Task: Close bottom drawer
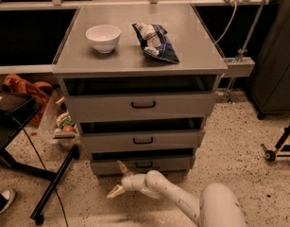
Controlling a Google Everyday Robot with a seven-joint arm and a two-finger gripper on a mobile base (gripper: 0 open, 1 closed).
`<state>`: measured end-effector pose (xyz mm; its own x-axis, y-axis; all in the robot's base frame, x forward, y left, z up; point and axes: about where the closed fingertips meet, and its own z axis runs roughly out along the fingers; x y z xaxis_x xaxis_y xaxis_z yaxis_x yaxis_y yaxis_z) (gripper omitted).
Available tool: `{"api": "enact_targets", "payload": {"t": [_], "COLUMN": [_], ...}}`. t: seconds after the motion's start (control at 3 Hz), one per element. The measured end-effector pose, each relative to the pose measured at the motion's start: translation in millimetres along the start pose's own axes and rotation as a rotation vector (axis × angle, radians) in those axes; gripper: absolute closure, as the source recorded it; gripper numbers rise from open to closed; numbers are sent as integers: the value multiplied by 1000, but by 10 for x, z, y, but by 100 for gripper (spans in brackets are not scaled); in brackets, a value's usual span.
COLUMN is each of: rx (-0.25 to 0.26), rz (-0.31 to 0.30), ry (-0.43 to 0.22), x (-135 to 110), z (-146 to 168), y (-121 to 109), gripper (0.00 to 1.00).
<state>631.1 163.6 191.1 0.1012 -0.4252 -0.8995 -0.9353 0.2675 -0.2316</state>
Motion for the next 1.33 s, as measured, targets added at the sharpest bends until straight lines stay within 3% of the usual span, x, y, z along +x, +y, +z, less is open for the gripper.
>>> {"api": "enact_targets", "payload": {"t": [0.33,0.67,1.0,1.33], "rx": [-18,-85,-179,-179], "rz": [-26,-64,-109,-107], "ry": [-5,28,96,95], "x": [-121,-406,-840,-834], "z": [-378,-689,-1119,-1116], "y": [-53,58,138,143], "gripper": [0,0,0,0]}}
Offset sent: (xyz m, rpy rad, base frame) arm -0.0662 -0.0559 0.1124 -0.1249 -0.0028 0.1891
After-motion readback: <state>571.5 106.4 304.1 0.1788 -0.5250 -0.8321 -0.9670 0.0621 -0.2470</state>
